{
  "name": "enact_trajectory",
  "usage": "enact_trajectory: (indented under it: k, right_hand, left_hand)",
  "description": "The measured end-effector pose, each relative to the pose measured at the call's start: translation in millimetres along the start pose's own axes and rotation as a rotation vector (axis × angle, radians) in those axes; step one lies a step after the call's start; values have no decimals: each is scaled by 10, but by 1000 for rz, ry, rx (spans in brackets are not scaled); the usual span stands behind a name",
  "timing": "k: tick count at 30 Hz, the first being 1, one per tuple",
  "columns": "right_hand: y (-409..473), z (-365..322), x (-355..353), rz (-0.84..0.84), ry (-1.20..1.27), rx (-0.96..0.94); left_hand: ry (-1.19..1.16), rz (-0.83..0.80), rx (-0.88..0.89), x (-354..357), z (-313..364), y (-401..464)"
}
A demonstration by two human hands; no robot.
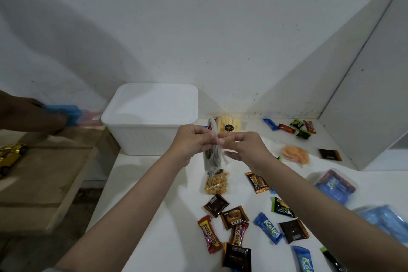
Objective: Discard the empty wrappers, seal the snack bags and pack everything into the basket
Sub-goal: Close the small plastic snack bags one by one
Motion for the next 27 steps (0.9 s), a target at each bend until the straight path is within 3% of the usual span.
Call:
enact_trajectory:
  k: [11, 27]
  right_hand:
    - [-118, -30, 35, 47, -119, 8]
    - [-110, 101, -46, 62, 51, 39]
  left_hand:
    - [169, -29, 11, 133, 17, -123]
    - [77, 44, 17, 221, -66, -128]
Point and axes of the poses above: each hand's wrist, its own y-axis towards the middle knuckle, its own x-axis out of the palm, z = x × y, the point moved 4 cm from there along y, towards the middle knuckle, and after that the axes turned 15 degrees about -z, right-handed, at the moved point
